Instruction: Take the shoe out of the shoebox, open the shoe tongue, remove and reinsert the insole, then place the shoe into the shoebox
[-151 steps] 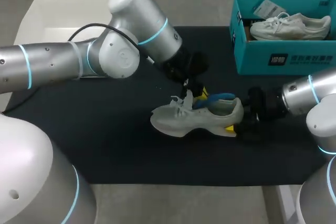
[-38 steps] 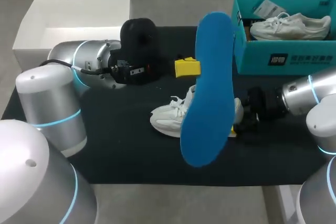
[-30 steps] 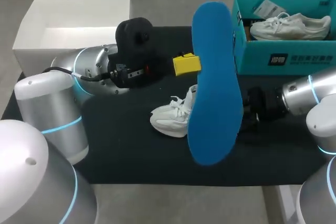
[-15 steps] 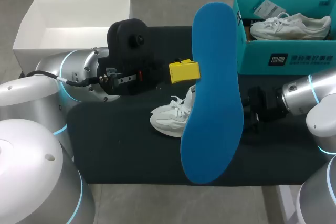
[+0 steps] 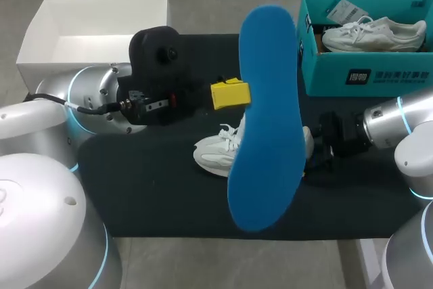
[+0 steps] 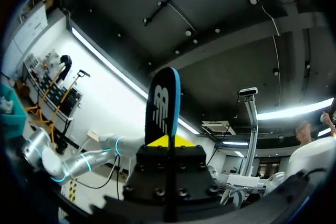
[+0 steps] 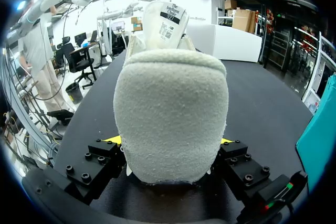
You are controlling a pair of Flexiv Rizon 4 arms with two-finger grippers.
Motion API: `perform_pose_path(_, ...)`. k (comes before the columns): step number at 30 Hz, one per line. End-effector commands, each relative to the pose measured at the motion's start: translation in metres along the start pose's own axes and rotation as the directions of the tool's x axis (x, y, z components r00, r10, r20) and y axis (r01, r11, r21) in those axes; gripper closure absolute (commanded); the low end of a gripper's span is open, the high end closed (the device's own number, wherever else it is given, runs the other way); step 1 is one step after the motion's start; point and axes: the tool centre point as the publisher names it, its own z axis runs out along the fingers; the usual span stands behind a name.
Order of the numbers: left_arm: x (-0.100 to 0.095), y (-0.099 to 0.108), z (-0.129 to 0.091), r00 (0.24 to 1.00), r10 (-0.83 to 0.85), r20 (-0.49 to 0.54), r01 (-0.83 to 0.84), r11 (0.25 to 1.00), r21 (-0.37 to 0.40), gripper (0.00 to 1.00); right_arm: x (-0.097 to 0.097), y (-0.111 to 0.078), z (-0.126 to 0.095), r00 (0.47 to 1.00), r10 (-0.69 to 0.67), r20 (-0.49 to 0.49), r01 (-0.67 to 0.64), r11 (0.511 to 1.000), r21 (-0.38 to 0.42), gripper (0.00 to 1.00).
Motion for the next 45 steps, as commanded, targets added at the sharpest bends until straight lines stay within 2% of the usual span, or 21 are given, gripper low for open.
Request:
perform_pose_path(1,0.003,0.003,0.014,0.999,0.000,0.054,-0.001,1.000,0.015,1.00,0.002,-0.003,0.007,1.000,0.000,0.002,0.000,1.000,0.002,1.00)
perform_pose_path(29,0.003,0.003,0.014,0.999,0.000,0.054,-0.001,1.000,0.015,1.00,0.002,-0.003,0.007,1.000,0.000,0.002,0.000,1.000,0.002,1.00)
perform_pose_path(30,0.003,0.003,0.014,0.999,0.000,0.054,-0.001,1.000,0.015,1.00,0.002,-0.003,0.007,1.000,0.000,0.002,0.000,1.000,0.002,0.96)
perform_pose_path(32,0.003,0.003,0.014,0.999,0.000,0.054,-0.001,1.000,0.015,1.00,0.002,-0.003,0.007,1.000,0.000,0.002,0.000,1.000,0.002,0.55)
perform_pose_path(33,0.003,0.003,0.014,0.999,0.000,0.054,-0.001,1.000,0.015,1.00,0.002,-0.003,0.007,1.000,0.000,0.002,0.000,1.000,0.002,0.00)
perform_pose_path(37,0.003,0.003,0.014,0.999,0.000,0.054,-0.001,1.000,0.015,1.00,0.002,-0.003,0.007,1.000,0.000,0.002,0.000,1.000,0.002,0.00)
perform_pose_path(45,0.003,0.003,0.014,0.999,0.000,0.054,-0.001,1.000,0.015,1.00,0.002,0.007,-0.012,0.999,0.020,0.028,-0.022,0.995,0.099,0.00)
